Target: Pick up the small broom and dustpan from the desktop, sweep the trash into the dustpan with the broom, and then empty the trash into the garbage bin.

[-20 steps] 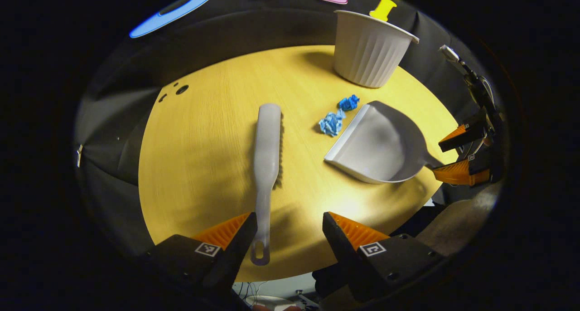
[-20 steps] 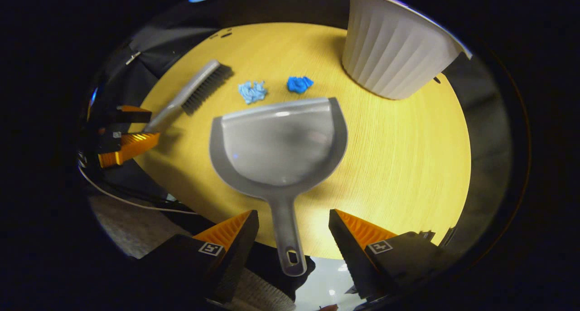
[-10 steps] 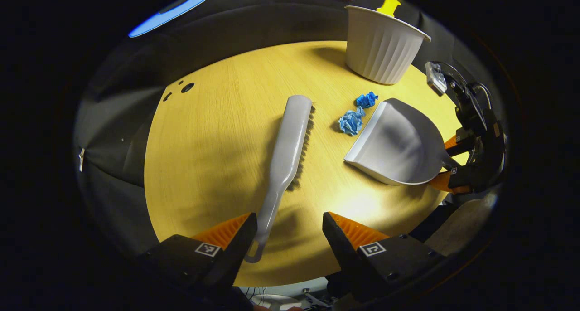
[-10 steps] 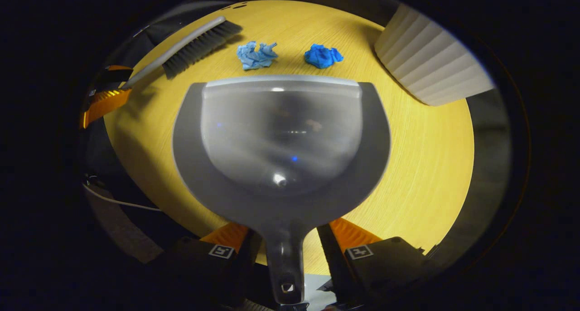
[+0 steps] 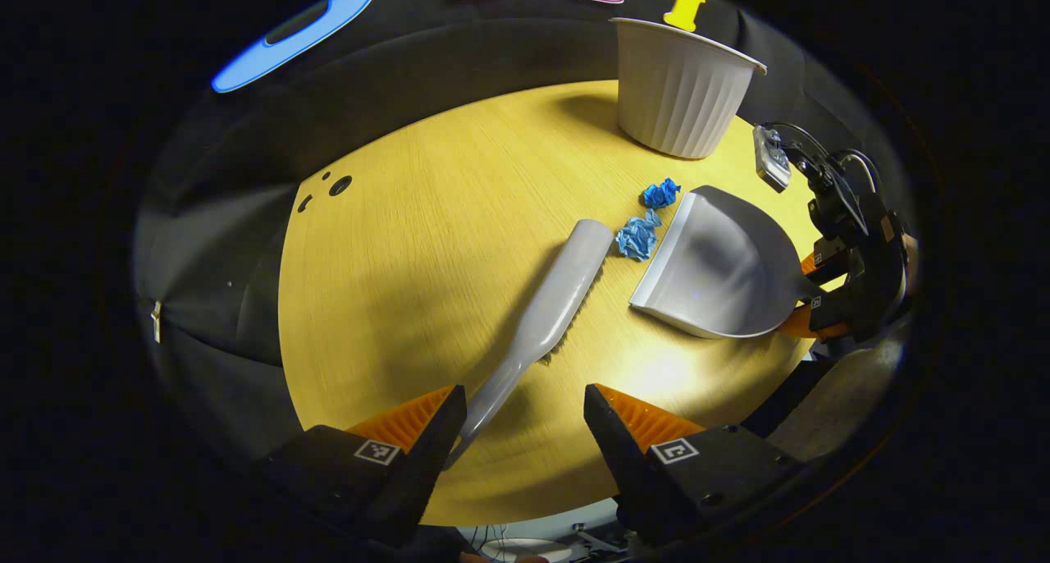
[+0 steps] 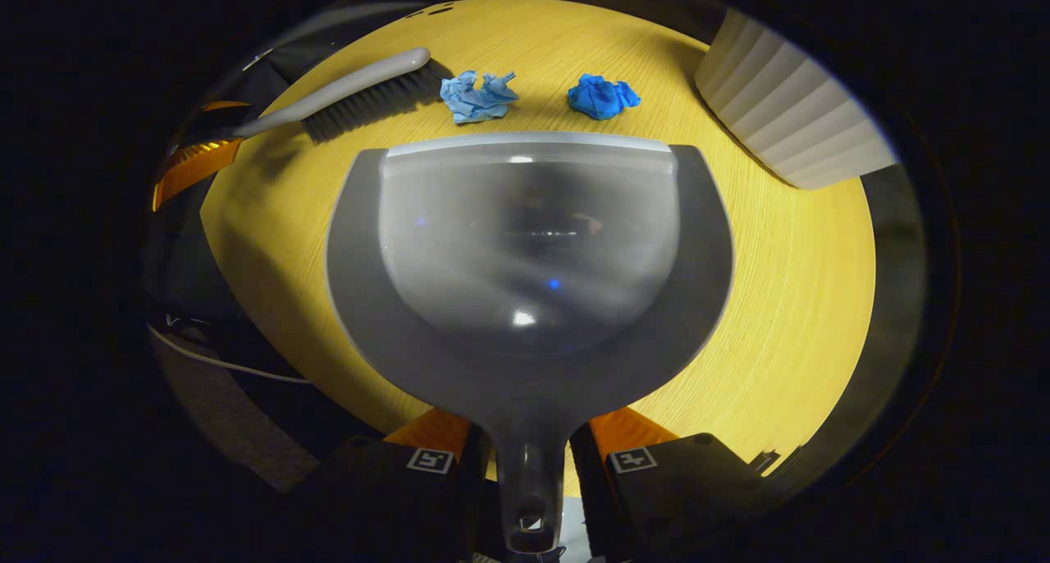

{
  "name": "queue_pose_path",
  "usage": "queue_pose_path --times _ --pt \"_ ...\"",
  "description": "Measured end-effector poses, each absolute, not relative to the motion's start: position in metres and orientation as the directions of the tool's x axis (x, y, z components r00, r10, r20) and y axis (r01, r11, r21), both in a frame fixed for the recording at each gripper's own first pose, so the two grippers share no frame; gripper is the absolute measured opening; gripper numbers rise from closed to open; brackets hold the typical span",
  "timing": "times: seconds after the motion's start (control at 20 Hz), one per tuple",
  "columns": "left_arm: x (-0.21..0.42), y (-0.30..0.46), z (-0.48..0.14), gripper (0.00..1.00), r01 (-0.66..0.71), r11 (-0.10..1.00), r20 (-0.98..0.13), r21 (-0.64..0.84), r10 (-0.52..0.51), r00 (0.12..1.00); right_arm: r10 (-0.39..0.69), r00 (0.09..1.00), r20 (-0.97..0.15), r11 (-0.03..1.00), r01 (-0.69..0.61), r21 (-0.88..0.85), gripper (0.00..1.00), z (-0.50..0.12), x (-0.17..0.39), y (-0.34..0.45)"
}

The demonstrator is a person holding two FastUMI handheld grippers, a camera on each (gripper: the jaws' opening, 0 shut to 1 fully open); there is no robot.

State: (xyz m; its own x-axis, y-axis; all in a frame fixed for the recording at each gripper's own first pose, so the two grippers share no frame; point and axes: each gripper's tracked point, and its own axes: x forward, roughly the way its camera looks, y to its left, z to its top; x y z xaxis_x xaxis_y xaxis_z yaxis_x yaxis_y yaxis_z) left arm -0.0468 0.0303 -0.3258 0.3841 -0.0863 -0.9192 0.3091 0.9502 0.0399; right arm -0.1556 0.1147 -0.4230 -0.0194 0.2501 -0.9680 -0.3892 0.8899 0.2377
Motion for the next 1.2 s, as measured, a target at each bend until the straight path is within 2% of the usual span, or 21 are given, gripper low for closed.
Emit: queue_pose_path --times 0.05,0.1,0.15,0.4,0.7,1.0,1.2 --pt "-0.045 0.032 -0.323 0.95 0.322 0.945 -0.919 0.047 -0.086 0.386 0.245 -0.018 -0.969 0.897 -0.375 0.233 0.55 -0.422 -0.158 0.115" --pt "-0.043 0.031 -0.32 0.96 0.336 0.94 -0.918 0.05 -0.089 0.386 0.247 -0.017 -0.969 0.897 -0.375 0.235 0.43 -0.421 -0.156 0.115" --pt "-0.041 0.032 -0.318 0.96 0.353 0.934 -0.918 0.049 -0.096 0.384 0.246 -0.022 -0.969 0.897 -0.373 0.236 0.38 -0.421 -0.157 0.115" --pt "-0.038 0.045 -0.313 0.95 0.43 0.901 -0.936 0.048 -0.11 0.334 0.246 -0.014 -0.969 0.903 -0.36 0.235 0.38 -0.42 -0.157 0.114" --pt "-0.031 0.037 -0.348 0.95 0.513 0.858 -0.971 -0.038 -0.152 0.183 0.263 -0.003 -0.965 0.905 -0.346 0.247 0.37 -0.421 -0.155 0.115" --pt "-0.033 0.038 -0.388 0.94 0.584 0.811 -0.993 -0.042 -0.096 0.063 0.262 -0.008 -0.965 0.907 -0.338 0.249 0.37 -0.421 -0.155 0.115" --pt "-0.038 0.038 -0.407 0.92 0.602 0.798 -0.997 -0.042 -0.072 0.026 0.263 -0.007 -0.965 0.908 -0.336 0.25 0.37 -0.421 -0.154 0.115"
